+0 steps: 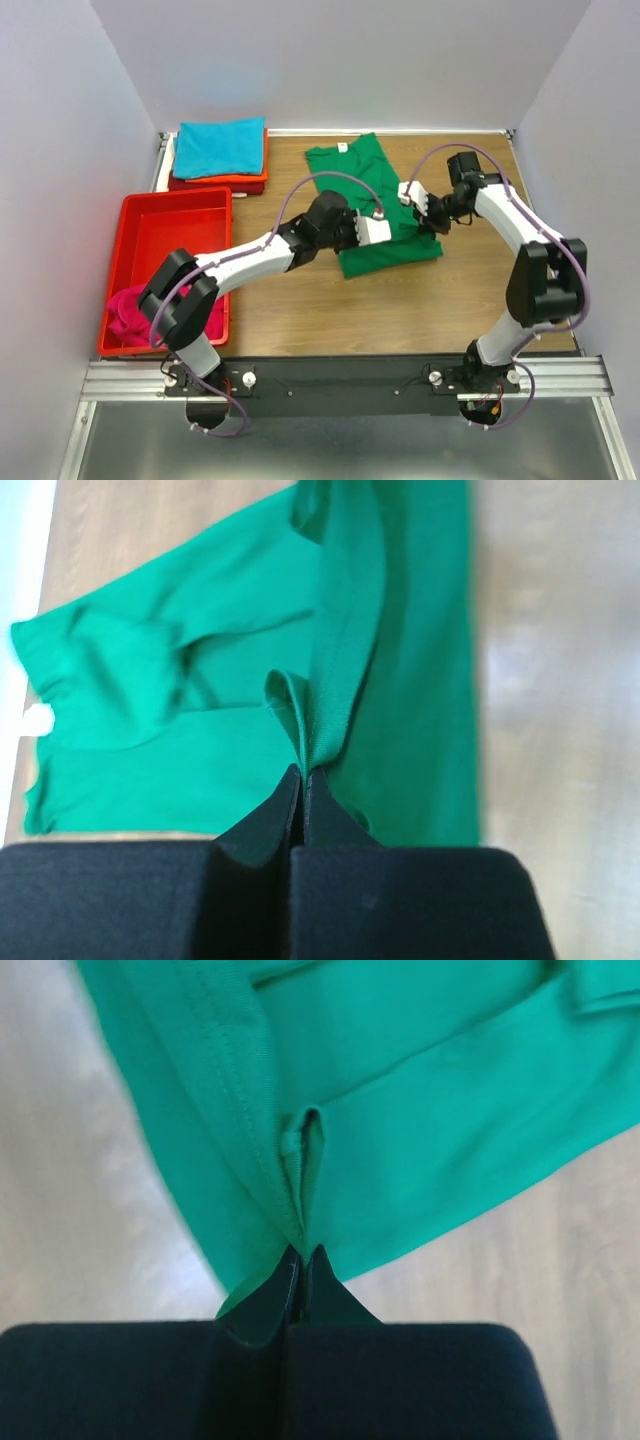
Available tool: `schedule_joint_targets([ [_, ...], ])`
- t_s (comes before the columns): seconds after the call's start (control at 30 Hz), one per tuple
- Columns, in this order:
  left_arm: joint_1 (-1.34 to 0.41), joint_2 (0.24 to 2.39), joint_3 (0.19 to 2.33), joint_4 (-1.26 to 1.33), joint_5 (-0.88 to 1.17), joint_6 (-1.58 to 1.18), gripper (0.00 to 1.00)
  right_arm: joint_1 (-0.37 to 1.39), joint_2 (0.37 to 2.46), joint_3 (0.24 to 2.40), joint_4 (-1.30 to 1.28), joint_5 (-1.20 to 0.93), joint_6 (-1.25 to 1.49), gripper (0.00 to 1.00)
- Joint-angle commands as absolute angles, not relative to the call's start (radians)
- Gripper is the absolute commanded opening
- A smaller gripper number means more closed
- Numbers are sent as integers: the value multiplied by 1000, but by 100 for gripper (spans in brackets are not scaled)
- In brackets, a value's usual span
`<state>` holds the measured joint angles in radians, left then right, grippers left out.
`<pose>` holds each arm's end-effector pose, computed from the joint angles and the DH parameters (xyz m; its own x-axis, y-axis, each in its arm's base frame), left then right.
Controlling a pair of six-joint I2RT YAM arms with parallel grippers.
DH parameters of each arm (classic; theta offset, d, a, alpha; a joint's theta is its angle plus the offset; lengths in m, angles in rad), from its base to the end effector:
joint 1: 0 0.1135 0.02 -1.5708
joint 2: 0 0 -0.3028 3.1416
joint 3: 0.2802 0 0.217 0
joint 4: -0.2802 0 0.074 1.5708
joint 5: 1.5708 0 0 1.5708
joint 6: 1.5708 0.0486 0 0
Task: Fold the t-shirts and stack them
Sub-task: Fold the tshirt
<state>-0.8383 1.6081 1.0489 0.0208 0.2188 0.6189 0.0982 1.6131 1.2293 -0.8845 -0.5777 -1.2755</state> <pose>0.2223 -0.2629 0.2941 0.2141 0.6088 -0.7639 0.8916 0.1977 0.4074 0.2789 0.0541 0.2841 -0.0430 -0.8096 -0.5854 -0.9799 0.1485 -0.1333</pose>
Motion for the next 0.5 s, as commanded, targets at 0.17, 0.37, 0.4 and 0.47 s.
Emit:
schedule_joint_targets([
  [0.17, -645, 1827, 1288, -55, 298, 655, 0, 130, 2003, 1672, -779, -480, -1022, 0],
  [0.37, -583, 1948, 1414, -106, 295, 644, 0, 146, 2201, 1909, -770, -448, -954, 0],
  [0.4, -574, 1972, 1428, -115, 298, 638, 0, 152, 2218, 1928, -770, -446, -948, 1],
  [0.47, -566, 1994, 1462, -124, 299, 635, 0, 158, 2246, 1971, -770, -442, -942, 1],
])
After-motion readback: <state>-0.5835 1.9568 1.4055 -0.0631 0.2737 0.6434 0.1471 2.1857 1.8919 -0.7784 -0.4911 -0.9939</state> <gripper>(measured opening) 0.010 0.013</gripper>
